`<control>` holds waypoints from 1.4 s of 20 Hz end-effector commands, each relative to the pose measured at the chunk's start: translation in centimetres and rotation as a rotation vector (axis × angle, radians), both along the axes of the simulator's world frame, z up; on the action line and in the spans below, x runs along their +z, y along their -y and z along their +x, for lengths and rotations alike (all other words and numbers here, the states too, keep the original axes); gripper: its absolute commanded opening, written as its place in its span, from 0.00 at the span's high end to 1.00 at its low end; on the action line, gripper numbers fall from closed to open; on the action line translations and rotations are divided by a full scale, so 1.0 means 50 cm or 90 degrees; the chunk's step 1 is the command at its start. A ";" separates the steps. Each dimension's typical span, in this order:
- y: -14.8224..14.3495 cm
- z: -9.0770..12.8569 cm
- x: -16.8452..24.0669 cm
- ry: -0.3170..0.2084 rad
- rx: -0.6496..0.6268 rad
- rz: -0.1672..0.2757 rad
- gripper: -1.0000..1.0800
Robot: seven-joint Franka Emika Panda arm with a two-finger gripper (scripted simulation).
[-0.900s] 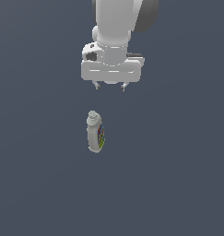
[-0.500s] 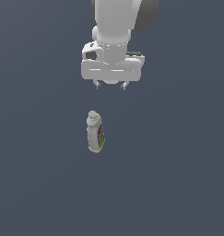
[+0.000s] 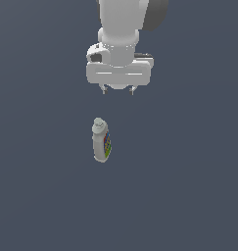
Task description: Pick up the object and move it to a goal position.
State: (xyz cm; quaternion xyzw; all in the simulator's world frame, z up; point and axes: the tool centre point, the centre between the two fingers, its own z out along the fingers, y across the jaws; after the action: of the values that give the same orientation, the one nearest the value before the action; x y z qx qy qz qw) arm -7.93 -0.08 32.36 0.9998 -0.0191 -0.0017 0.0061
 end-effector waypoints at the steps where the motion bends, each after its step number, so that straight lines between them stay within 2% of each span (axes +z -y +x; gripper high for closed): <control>1: 0.005 0.007 -0.003 0.000 -0.010 0.001 0.04; 6: 0.028 0.040 -0.015 0.000 -0.054 0.004 0.04; 17: 0.115 0.141 -0.068 0.003 -0.200 0.008 0.04; 23: 0.140 0.165 -0.084 0.004 -0.238 0.007 0.04; 28: 0.142 0.165 -0.087 0.003 -0.240 0.007 0.04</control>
State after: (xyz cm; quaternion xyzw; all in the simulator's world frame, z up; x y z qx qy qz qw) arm 0.34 -7.19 28.04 0.9785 -0.2061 -0.0006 0.0001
